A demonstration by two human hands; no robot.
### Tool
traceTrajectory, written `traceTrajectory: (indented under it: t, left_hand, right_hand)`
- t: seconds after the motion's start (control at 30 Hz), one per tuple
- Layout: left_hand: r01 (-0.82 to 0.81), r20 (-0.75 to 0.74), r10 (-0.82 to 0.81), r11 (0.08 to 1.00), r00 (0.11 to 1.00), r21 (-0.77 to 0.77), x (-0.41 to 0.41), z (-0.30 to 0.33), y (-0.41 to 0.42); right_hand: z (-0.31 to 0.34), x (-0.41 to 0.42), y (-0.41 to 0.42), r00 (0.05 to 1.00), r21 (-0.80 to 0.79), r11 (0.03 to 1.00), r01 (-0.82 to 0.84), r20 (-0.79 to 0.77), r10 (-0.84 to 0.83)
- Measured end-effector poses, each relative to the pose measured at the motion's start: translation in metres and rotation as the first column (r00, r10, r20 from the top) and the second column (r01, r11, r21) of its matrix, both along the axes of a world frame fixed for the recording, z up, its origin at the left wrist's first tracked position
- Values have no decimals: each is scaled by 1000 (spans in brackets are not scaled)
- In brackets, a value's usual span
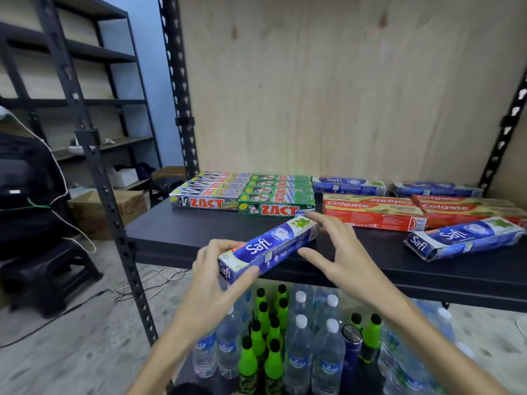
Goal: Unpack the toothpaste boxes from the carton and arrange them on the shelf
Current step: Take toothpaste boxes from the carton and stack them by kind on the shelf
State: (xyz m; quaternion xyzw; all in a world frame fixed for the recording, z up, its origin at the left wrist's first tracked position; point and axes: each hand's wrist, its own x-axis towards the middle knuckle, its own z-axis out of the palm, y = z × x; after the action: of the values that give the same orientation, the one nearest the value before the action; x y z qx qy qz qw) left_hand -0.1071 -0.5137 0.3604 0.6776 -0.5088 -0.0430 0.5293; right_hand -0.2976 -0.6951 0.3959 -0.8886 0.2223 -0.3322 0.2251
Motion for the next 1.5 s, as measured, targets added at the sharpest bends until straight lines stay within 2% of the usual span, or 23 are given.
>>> traceTrajectory:
  t: [0.1, 0.2, 0.4, 0.67, 0.73, 0.83, 1.0, 1.13, 1.27, 1.5]
  left_hand:
    - [29, 144, -41, 996, 989, 86, 31, 12, 0]
    - [54, 188, -89, 981, 978, 184, 49, 23, -4]
    - [23, 239, -79, 973, 968, 228, 59, 41, -32]
    - [100, 329, -143, 984, 933, 147, 43, 97, -142]
    - [74, 356, -124, 986, 926, 150, 38, 109, -181]
    - [114, 318, -163, 979, 934, 168, 35, 117, -240]
    - [155, 172, -212, 943, 962, 296, 42, 111, -314]
    - [195, 115, -262, 893, 958, 406, 45, 100, -339]
    - [182, 150, -268, 886, 952, 427, 43, 94, -345]
    - [87, 271, -207, 914, 940, 396, 39, 90, -344]
  right_hand:
    - [7, 5, -27, 995, -30, 1000, -7, -102, 4]
    - [13, 7, -40, 986, 48, 997, -68, -148, 74]
    - [26, -8, -54, 976, -19, 996, -87, -203, 81]
    - [70, -40, -125, 989, -150, 982, 118, -75, -130]
    - [81, -43, -154, 981, -182, 970, 160, -82, -177]
    - [91, -42, -200, 956, -225, 947, 230, -128, -263]
    - [88, -37, -258, 925, -157, 944, 290, -206, -319]
    - [72, -46, -285, 909, -13, 960, 279, -320, -268]
    - [55, -53, -298, 926, 86, 961, 263, -301, -227]
    - [42, -55, -307, 956, 108, 966, 233, -205, -208]
